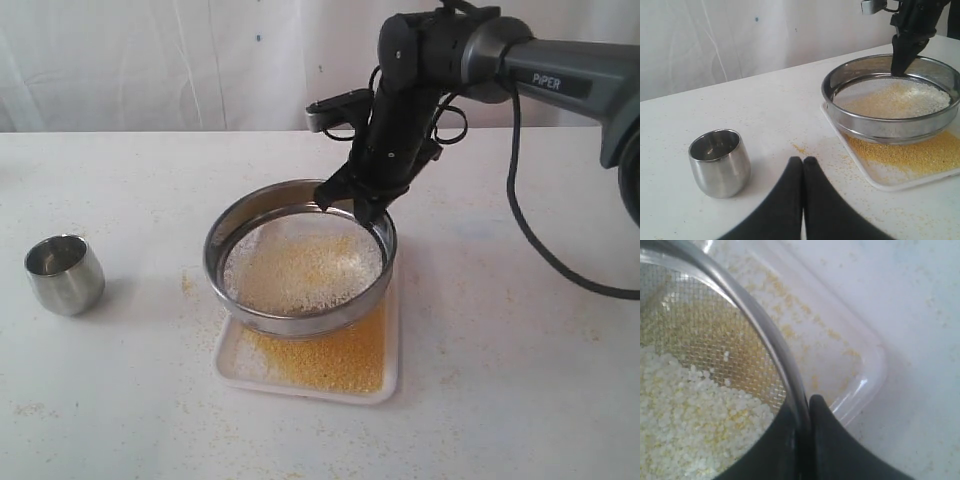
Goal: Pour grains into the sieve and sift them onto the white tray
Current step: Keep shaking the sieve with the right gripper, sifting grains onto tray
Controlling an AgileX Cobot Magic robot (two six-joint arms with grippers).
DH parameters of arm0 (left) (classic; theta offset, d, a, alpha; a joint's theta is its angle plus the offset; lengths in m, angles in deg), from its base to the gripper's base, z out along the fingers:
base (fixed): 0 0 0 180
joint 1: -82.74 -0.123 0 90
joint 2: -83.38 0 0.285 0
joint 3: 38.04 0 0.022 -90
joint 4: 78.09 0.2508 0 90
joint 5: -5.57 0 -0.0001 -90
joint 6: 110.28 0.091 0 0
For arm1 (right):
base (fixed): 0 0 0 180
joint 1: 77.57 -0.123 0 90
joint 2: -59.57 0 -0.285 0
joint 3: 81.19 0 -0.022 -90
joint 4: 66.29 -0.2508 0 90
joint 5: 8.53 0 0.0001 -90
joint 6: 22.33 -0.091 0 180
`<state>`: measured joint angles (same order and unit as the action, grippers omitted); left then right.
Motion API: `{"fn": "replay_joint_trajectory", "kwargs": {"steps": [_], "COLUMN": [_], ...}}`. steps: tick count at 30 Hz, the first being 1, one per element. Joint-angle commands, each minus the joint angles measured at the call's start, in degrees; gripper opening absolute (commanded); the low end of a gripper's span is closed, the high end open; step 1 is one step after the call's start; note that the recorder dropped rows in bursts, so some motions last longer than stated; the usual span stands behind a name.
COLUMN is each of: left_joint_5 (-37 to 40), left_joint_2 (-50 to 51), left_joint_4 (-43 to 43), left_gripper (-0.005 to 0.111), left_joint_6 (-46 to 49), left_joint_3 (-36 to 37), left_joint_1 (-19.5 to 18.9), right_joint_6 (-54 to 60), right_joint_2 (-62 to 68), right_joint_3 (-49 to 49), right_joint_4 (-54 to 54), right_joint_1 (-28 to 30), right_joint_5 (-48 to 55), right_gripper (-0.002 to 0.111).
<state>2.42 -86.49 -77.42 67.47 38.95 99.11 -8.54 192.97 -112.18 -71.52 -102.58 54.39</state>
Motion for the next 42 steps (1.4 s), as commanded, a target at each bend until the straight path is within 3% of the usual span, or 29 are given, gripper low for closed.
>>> {"fn": "replay_joint_trajectory", "kwargs": {"steps": [1, 4, 5, 8, 9, 13, 14, 17, 18, 21, 22, 25, 27, 30, 34, 39, 42], "left_joint_5": [-0.22, -0.22, -0.22, -0.22, -0.22, -0.22, -0.22, -0.22, -0.22, -0.22, -0.22, -0.22, -0.22, -0.22, -0.22, -0.22, -0.22], "left_joint_2": [-0.32, -0.32, -0.32, -0.32, -0.32, -0.32, -0.32, -0.32, -0.32, -0.32, -0.32, -0.32, -0.32, -0.32, -0.32, -0.32, -0.32], "left_joint_4": [-0.21, -0.21, -0.21, -0.21, -0.21, -0.21, -0.21, -0.21, -0.21, -0.21, -0.21, -0.21, -0.21, -0.21, -0.21, -0.21, -0.21], "left_gripper": [0.0, 0.0, 0.0, 0.0, 0.0, 0.0, 0.0, 0.0, 0.0, 0.0, 0.0, 0.0, 0.0, 0.0, 0.0, 0.0, 0.0], "left_joint_6": [0.21, 0.21, 0.21, 0.21, 0.21, 0.21, 0.21, 0.21, 0.21, 0.21, 0.21, 0.21, 0.21, 0.21, 0.21, 0.21, 0.21], "left_joint_3": [0.23, 0.23, 0.23, 0.23, 0.23, 0.23, 0.23, 0.23, 0.23, 0.23, 0.23, 0.23, 0.23, 0.23, 0.23, 0.23, 0.23], "left_joint_1": [0.33, 0.33, 0.33, 0.33, 0.33, 0.33, 0.33, 0.33, 0.33, 0.33, 0.33, 0.33, 0.33, 0.33, 0.33, 0.33, 0.33], "right_joint_6": [15.7, -7.48, -9.61, 13.3, 16.17, -7.48, -7.83, 13.0, 12.09, -10.97, -9.37, 14.75, 10.83, -8.19, 17.16, -4.64, 16.09], "right_joint_2": [-0.94, -1.05, -1.13, -1.13, -0.92, -0.93, -0.93, -0.93, -0.93, -0.93, -0.93, -0.93, -0.93, -1.05, -1.11, -1.1, -1.1], "right_joint_3": [-0.31, -0.31, -0.31, -0.31, -0.31, -0.31, -0.31, -0.31, -0.31, -0.31, -0.31, -0.31, -0.31, -0.31, -0.31, -0.31, -0.31], "right_joint_4": [-10.6, 1.13, 1.85, -10.52, -11.76, 2.08, 2.36, -5.72, -3.99, 8.2, 7.21, -6.11, -4.28, 2.65, -12.93, -2.18, -11.37], "right_joint_1": [0.42, 0.55, 0.55, 0.07, 0.07, 0.19, 0.19, -0.02, -0.02, 0.18, 0.18, -0.06, 0.06, 0.41, 0.28, 0.65, 0.52], "right_joint_5": [4.12, -4.32, -4.11, 4.0, 4.45, -3.47, -2.71, 3.97, 2.79, -1.99, -0.85, 7.05, 3.16, -1.98, 5.78, 0.11, 7.05], "right_gripper": [0.0, 0.0, 0.0, 0.0, 0.0, 0.0, 0.0, 0.0, 0.0, 0.0, 0.0, 0.0, 0.0, 0.0, 0.0, 0.0, 0.0]}}
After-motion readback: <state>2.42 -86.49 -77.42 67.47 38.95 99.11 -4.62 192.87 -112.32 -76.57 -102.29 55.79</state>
